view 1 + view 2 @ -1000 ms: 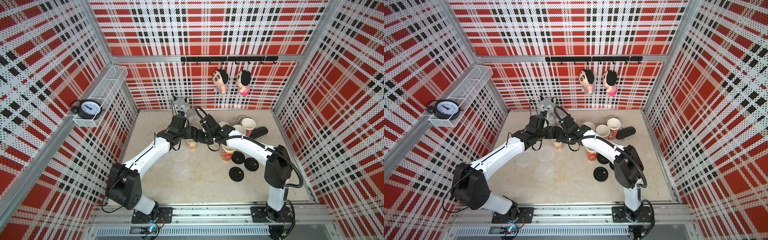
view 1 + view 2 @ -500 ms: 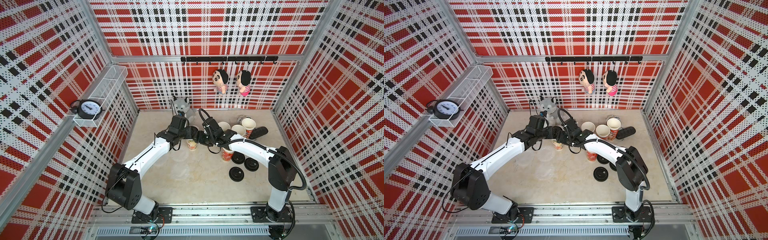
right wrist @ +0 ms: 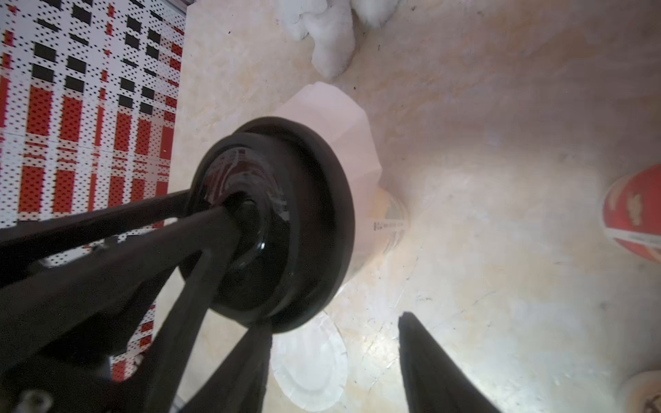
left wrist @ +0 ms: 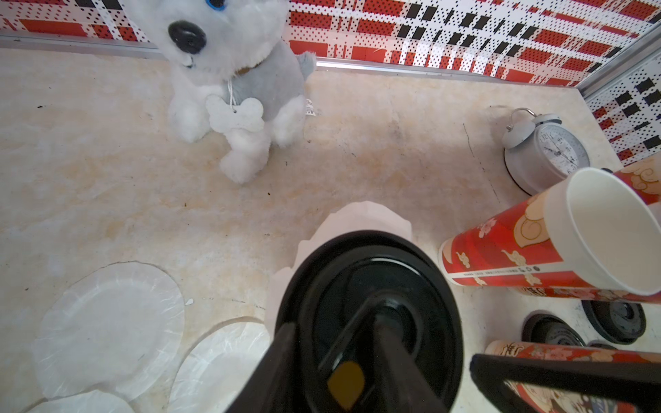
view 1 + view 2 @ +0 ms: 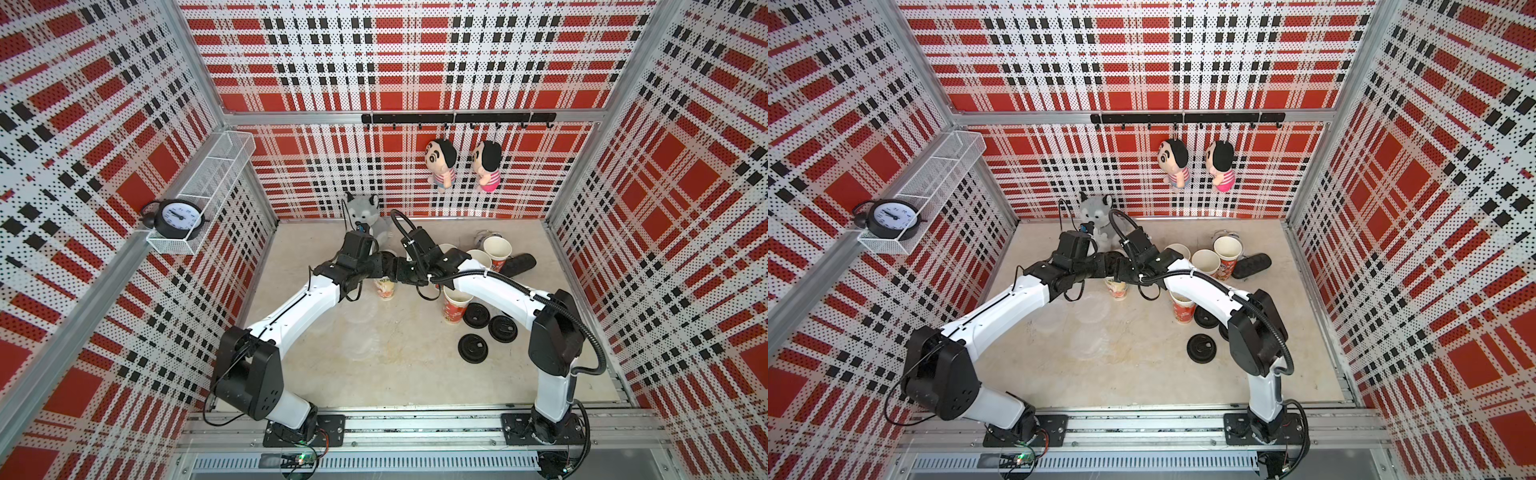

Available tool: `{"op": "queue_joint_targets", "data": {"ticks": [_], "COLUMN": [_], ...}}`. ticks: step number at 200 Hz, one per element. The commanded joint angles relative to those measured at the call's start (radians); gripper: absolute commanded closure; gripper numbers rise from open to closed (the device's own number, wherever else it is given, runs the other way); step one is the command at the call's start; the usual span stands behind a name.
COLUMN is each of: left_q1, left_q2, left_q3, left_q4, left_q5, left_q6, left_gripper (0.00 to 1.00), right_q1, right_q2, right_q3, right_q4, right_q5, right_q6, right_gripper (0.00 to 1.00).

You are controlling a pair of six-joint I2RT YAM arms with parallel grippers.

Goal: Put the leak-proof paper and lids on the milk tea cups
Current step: Secure the cup lid on the cup.

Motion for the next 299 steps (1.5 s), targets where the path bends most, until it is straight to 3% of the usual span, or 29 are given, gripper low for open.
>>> {"op": "queue_joint_targets", "data": {"ticks": [1, 94, 231, 299], "left_q1": [-0.011, -0.015, 0.009, 0.035], "left_q2": [0.056, 0.078, 0.102, 0.054], "left_q3": [-0.019, 0.126, 0.357, 0.337], "left_q4": [-0.195, -0.235, -0.326, -0.346], "left_q5": [0.052, 0.062, -0.008, -0.016], "left_q6": [0.011, 0.022, 0.055, 0.058], "left_gripper": [0.61, 0.60, 0.50, 0.51], "right_q1": [-0.024, -0.041, -0.043, -0.048], "right_q2": [-0.010, -0.154, -0.179, -0.175], "right_q3": [0.070, -0.060, -0.112, -0.083], "right_q4": [-0.014, 0.004, 0.023, 0.008], "right_q5": [0.072, 0.087, 0.074, 0.062], "right_q6": [-0.071, -0.053, -0.051, -0.072], "right_gripper": [0.40, 0.39, 0.38, 0.39]}}
